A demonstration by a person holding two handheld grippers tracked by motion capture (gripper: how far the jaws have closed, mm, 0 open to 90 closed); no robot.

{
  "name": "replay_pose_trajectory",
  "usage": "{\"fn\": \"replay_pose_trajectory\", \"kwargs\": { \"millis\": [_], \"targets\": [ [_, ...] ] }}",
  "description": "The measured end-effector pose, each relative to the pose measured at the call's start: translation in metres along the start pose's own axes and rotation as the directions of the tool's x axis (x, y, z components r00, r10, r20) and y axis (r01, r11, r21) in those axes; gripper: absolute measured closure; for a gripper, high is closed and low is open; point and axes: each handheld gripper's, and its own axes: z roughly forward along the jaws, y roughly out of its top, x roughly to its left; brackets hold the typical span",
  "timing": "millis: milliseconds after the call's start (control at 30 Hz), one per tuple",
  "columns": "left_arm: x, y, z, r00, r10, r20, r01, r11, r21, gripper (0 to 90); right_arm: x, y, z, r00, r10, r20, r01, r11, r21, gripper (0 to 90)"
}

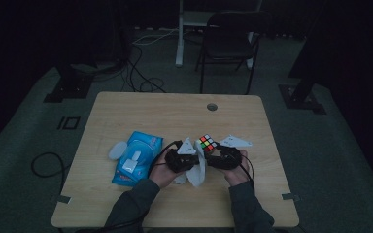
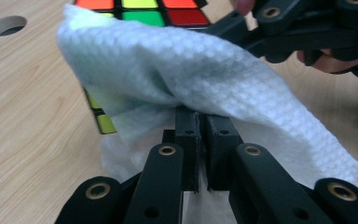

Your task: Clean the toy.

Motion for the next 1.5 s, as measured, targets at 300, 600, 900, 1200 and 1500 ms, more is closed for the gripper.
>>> {"fn": "replay_pose_trajectory", "kwargs": {
  "millis": [300,600,900,1200,1500],
  "targets": [
    [-0.007,0.002,0.007,0.9995,0.005,0.031,-0.004,0.9999,-0.009,86.3,-0.001,0.001,0.000,0.9999,0.016,0.002,-0.016,1.000,-0.004,34.2],
    [-0.010,0.003,0.011,0.9998,0.003,0.021,-0.003,0.9996,-0.027,86.0,0.000,0.002,0.000,0.9996,0.030,0.002,-0.029,0.999,-0.013,34.3],
    [-0.010,0.002,0.016,0.9998,-0.022,0.000,0.022,0.9978,-0.062,84.6,-0.001,0.002,0.000,0.9986,0.051,0.013,-0.051,0.999,-0.018,34.3],
    [-0.013,-0.001,0.020,0.9978,-0.053,-0.040,0.048,0.9931,-0.107,85.4,-0.002,0.001,-0.001,0.9955,0.085,0.041,-0.084,0.996,-0.026,34.3],
    [-0.012,-0.004,0.025,0.9912,-0.100,-0.087,0.087,0.9856,-0.145,85.5,0.001,0.005,0.004,0.9885,0.116,0.097,-0.114,0.993,-0.018,34.3]
  ]
}}
